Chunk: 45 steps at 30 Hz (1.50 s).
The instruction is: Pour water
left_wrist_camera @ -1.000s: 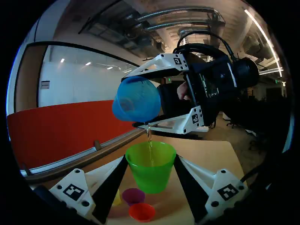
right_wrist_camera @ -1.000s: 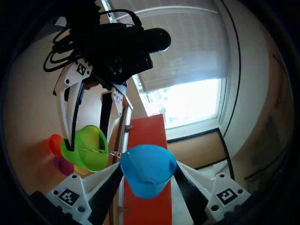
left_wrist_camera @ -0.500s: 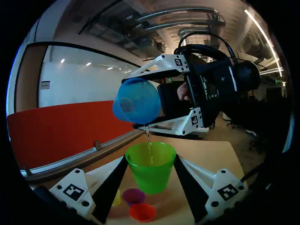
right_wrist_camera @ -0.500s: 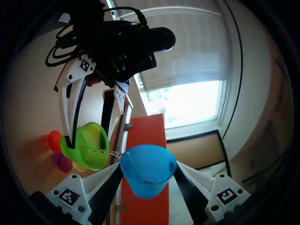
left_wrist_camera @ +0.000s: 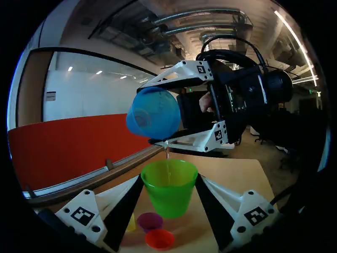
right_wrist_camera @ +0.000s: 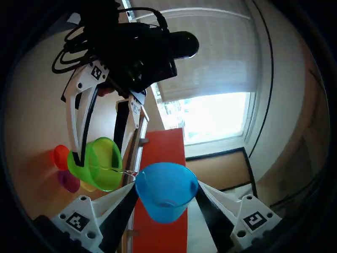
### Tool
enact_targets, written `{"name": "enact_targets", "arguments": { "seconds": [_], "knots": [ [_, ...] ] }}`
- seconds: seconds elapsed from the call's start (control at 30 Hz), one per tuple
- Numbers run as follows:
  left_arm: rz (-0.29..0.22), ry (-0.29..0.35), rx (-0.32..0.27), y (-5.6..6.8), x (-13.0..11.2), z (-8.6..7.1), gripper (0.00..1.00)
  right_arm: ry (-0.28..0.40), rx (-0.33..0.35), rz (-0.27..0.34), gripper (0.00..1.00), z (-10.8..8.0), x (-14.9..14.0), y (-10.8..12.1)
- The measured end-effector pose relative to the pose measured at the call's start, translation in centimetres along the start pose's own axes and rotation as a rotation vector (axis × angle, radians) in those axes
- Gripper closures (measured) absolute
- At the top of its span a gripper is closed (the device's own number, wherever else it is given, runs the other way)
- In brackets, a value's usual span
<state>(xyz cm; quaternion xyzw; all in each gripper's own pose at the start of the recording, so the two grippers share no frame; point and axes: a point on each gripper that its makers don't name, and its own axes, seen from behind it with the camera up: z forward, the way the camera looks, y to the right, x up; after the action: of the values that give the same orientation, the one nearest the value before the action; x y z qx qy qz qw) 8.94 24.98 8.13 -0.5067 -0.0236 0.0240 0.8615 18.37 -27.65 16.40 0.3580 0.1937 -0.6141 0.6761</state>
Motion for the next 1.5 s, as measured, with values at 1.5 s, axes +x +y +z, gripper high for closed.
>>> {"name": "enact_targets", "arguments": {
  "seconds": [1.5],
  "knots": [
    [0.013,0.002,0.000,0.30,0.32,0.06,0.13,-0.016,-0.009,-0.119,0.09,0.06,0.30,0.77]
  ]
}}
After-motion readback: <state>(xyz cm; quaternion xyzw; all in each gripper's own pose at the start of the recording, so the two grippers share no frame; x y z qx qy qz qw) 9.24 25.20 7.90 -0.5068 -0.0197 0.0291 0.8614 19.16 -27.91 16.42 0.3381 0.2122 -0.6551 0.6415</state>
